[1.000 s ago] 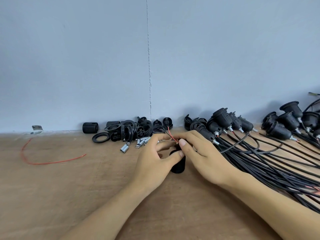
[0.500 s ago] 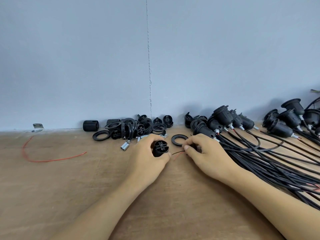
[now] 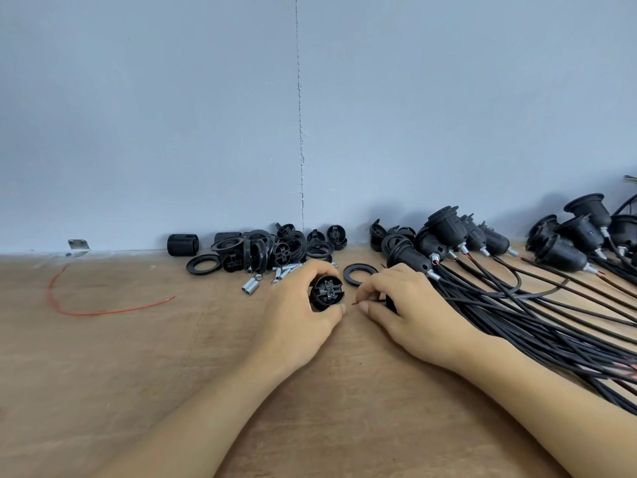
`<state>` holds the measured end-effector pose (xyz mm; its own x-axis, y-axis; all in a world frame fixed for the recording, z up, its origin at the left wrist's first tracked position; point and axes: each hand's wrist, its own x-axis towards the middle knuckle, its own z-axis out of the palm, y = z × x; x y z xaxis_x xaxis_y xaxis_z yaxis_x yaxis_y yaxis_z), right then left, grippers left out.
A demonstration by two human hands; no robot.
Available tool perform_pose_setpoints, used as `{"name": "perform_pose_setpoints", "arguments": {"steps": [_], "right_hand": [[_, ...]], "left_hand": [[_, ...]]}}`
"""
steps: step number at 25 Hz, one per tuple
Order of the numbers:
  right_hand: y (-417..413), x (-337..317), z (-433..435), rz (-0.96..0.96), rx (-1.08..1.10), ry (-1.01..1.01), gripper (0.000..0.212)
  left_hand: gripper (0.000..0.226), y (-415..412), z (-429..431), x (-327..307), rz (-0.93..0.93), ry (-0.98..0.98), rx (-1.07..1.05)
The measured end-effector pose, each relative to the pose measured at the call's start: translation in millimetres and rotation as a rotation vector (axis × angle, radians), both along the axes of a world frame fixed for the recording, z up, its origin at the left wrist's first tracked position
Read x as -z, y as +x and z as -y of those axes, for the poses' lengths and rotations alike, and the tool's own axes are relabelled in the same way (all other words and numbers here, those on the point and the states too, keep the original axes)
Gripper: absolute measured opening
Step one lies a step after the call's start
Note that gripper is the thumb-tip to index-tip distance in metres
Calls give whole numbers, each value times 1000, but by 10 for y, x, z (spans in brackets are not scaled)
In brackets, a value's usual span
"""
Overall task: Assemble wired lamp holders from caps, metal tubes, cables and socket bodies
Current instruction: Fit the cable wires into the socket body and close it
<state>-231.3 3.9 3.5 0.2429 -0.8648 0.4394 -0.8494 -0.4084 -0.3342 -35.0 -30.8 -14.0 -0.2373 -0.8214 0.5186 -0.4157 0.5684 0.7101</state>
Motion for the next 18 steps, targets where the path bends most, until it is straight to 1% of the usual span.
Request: {"name": "perform_pose_setpoints", "arguments": {"steps": [3, 5, 7, 13, 18], "right_hand": [[17, -1, -12, 212, 47, 14, 5], [36, -17, -17, 380, 71, 64, 5], [59, -35, -18, 484, 73, 119, 5], [103, -75, -42, 607, 6, 221, 3], [118, -61, -43, 548, -8, 228, 6]], "left_hand": [[40, 3, 3, 8, -6, 5, 6], [40, 0, 8, 11, -1, 12, 8], [41, -8, 9, 16, 3, 23, 20], [41, -28, -39, 13, 50, -7, 33], [37, -40, -53, 3, 86, -53, 12]]}}
